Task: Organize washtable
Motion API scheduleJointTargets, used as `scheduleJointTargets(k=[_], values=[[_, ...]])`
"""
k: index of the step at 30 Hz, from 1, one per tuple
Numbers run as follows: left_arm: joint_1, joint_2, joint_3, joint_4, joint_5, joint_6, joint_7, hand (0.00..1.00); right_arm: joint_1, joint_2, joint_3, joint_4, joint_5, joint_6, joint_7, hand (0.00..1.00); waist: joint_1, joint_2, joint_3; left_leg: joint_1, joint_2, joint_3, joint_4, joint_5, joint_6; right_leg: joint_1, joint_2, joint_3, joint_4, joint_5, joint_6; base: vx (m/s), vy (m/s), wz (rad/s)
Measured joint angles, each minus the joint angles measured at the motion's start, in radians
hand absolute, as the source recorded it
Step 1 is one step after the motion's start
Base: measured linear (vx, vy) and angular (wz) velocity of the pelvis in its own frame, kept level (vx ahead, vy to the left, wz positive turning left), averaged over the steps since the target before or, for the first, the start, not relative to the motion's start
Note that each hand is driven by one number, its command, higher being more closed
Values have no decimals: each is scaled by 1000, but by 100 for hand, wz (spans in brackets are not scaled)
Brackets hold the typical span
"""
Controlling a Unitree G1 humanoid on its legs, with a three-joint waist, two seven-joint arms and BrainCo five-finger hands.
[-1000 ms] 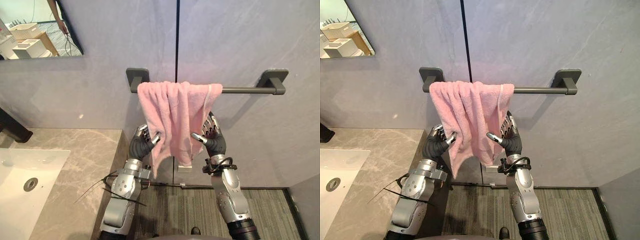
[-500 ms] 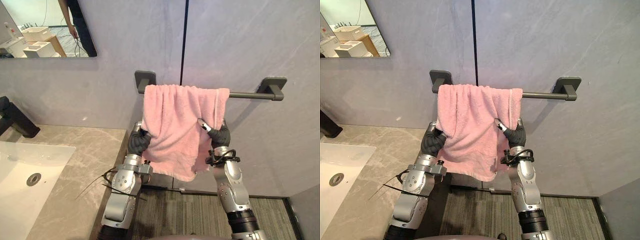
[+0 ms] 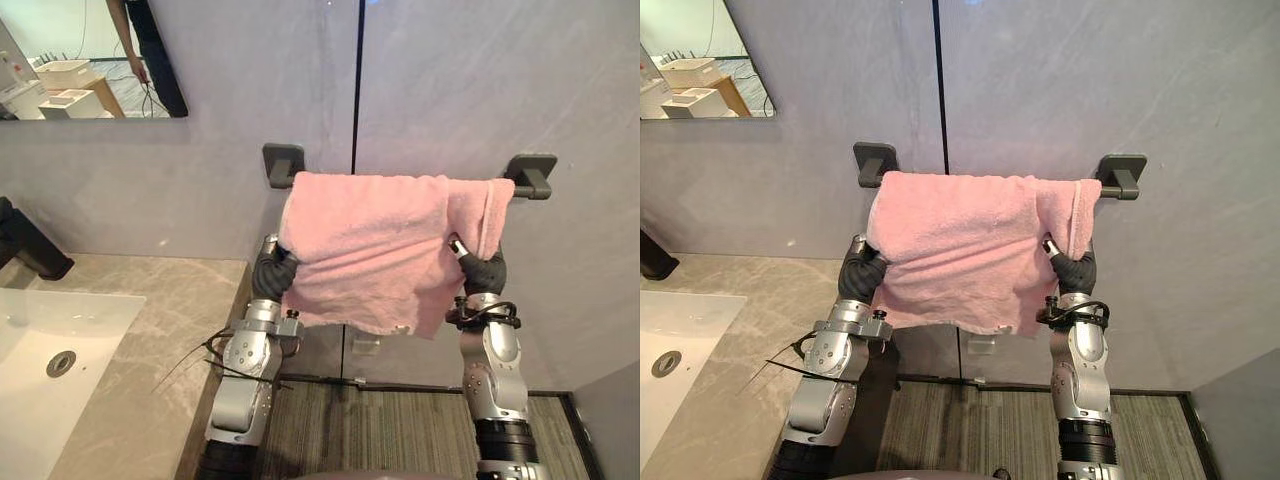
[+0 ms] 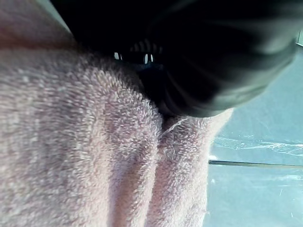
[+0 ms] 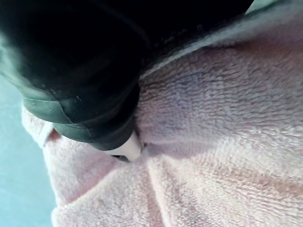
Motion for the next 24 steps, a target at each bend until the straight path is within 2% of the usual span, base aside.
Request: scheduleJointTargets(k=[16,17,19,20,24], values=[[-20,-19,20,28,30,-10,6,100,0,22,-8,0,-9,0,2,100,1,-6,7,1,0,7,-2,-1,0,-2,0,6,0,1,1,-14,1,-1],[-20,-20,20,28,30,-10,6,100,0,22,-8,0,-8,0,2,0,1,-6,7,1,0,7,-2,-1,-1,-2,0,6,0,1,1,0,0,0],[-20,-22,23,28,30,-10,8,100,0,22,-8,0,-8,0,2,0,1,-6,10,1,0,7,-3,-1,-1,-2,0,6,0,1,1,0,0,0],[-20,-25,27,28,30,-10,8,0,0,22,-8,0,-8,0,2,0,1,-6,13,1,0,7,-3,-1,-1,-2,0,6,0,1,1,0,0,0],[-19,-37,64,63,35,-11,17,0,2,22,-15,1,-8,0,-1,0,1,-6,21,2,0,7,-3,-1,0,-2,0,6,0,1,1,0,0,0]])
